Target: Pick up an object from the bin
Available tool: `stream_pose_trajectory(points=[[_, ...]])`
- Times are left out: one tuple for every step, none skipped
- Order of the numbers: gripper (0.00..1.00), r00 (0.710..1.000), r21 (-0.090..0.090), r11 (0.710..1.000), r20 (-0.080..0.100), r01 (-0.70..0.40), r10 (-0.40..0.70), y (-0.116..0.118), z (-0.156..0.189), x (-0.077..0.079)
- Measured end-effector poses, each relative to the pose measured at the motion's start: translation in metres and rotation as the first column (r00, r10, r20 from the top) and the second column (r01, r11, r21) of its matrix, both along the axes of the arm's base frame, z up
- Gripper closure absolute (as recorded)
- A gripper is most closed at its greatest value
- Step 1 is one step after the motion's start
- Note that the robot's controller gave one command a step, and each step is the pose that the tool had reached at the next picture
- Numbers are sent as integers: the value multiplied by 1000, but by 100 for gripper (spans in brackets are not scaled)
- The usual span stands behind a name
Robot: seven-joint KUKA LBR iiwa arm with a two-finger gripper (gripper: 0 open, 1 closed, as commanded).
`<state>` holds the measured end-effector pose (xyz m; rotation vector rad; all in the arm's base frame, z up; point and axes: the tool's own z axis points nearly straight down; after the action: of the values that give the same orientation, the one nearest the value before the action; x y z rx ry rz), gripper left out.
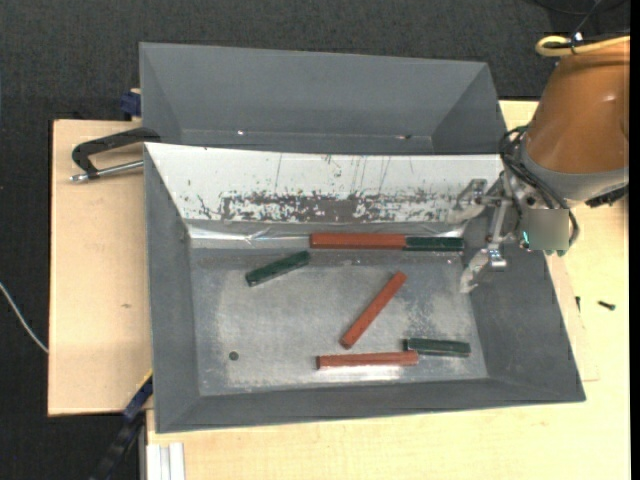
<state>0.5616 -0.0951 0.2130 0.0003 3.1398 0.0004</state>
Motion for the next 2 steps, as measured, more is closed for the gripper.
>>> stream_pose_trajectory(points=[[0, 999, -2, 999, 7, -39, 39, 15, -45, -5], [0, 995, 0, 995, 0, -99, 99, 30, -99, -28]])
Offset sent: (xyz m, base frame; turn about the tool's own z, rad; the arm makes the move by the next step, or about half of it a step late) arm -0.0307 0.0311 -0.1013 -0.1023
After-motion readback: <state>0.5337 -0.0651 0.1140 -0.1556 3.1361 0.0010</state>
